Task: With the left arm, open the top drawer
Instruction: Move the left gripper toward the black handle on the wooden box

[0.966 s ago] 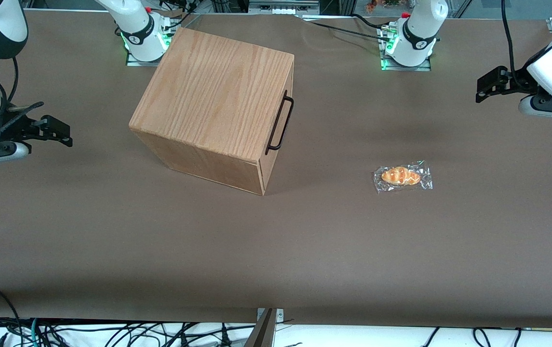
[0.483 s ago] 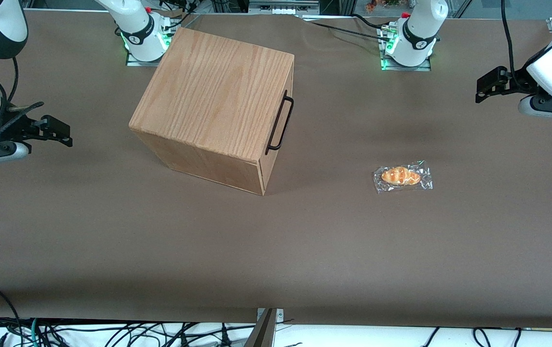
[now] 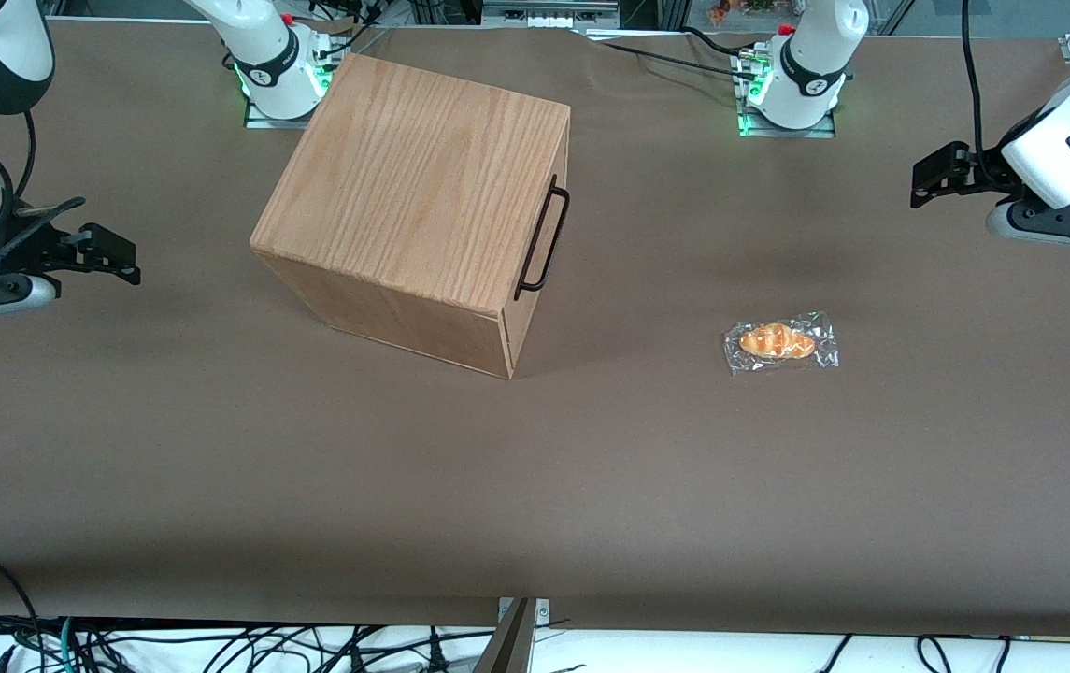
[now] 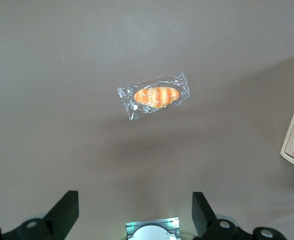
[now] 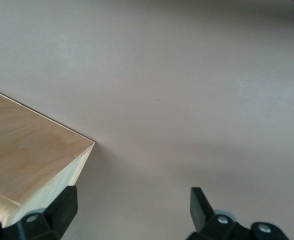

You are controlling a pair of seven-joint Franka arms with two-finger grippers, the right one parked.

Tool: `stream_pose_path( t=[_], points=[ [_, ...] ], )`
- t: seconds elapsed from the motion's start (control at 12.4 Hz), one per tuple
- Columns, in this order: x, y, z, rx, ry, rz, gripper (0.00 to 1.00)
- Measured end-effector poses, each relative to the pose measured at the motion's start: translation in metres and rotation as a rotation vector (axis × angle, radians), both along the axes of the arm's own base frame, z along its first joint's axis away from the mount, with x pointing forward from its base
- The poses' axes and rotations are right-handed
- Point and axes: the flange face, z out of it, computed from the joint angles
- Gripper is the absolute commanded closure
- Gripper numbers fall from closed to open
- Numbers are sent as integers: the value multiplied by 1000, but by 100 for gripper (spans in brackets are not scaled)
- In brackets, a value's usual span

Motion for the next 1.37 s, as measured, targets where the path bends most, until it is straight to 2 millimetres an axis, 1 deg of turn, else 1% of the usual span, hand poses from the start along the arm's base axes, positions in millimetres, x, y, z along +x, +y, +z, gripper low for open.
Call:
stream_pose_path(
  t=[0.48,0.64,0.81,0.89,0.97,1.21,1.37],
  points=[
    [1,9,1,1,-1,19,0],
    [2,3,-4,0,7,9,0],
    [7,-12,-16,-13,31,-17,0],
    [8,-26,-21,-28,42,-39,0],
    [7,-47,-26,-49,55,-70,0],
    [-1,-126,-46,-80,90,-160,0],
    [-4,-183,-60,-89,55,-169,0]
  ],
)
